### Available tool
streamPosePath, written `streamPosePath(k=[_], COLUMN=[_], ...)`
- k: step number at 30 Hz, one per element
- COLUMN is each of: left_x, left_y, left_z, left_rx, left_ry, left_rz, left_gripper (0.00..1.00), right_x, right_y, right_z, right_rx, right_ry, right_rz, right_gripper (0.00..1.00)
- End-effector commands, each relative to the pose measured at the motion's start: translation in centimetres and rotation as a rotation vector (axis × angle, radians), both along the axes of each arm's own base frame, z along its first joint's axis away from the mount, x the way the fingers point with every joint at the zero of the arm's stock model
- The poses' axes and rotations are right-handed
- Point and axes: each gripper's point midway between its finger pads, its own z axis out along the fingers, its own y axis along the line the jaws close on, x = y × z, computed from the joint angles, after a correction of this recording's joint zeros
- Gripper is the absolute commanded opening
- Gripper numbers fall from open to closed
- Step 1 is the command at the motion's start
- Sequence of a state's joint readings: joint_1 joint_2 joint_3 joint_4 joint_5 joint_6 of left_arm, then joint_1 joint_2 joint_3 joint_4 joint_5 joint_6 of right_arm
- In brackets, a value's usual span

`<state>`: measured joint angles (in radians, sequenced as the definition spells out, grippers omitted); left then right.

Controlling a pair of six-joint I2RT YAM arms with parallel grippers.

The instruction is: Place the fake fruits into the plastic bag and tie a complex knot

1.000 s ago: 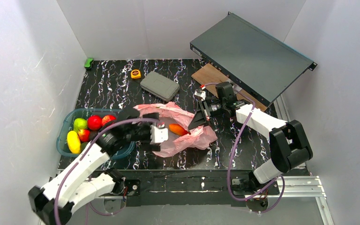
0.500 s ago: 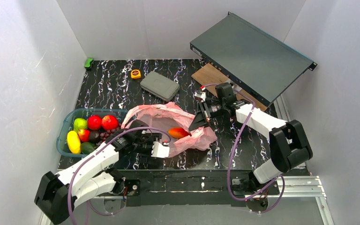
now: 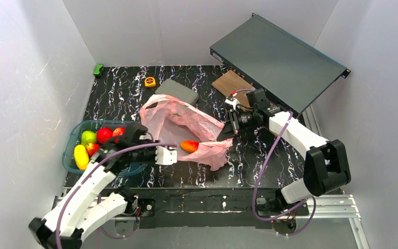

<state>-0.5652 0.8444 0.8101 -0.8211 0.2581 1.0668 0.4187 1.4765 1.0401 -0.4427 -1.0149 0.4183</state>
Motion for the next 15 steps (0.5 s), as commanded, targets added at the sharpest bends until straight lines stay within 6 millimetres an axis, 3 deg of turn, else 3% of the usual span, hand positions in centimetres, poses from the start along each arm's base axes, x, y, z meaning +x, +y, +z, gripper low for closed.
streamPosePath(k=[1, 7, 9, 11, 13, 15], left_x=[-2.5, 0.5, 0.9, -0.3, -1.0, -1.4], left_y=[0.9, 2.1, 3.4, 4.4, 5.3, 5.3], left_z=[4.3, 6.6, 5.6, 3.2, 0.8, -0.2], left_rx=[-0.029, -0.079, -0.079, -0.032, 0.014, 0.010], left_ry=[-0.012, -0.052, -0.015, 0.046, 0.060, 0.048], left_rz=[-0.063, 0.054, 0.090, 0.057, 0.049, 0.045], left_gripper=[0.00, 0.00, 0.00, 0.00, 0.00, 0.00], right_x=[0.5, 0.5, 1.0, 1.4, 1.3, 0.7], right_y=[-1.8, -1.9, -2.4, -2.8, -2.9, -2.5], right_z=[-0.5, -3.4, -4.9, -6.0, -6.5, -6.4], right_rx=[-0.131, -0.270, -0.332, -0.383, -0.403, -0.387], right_ry=[-0.157, -0.260, -0.278, -0.294, -0.327, -0.346], right_rz=[-0.019, -0.009, -0.030, -0.047, -0.046, -0.029], right_gripper=[0.01, 0.01, 0.01, 0.01, 0.01, 0.01])
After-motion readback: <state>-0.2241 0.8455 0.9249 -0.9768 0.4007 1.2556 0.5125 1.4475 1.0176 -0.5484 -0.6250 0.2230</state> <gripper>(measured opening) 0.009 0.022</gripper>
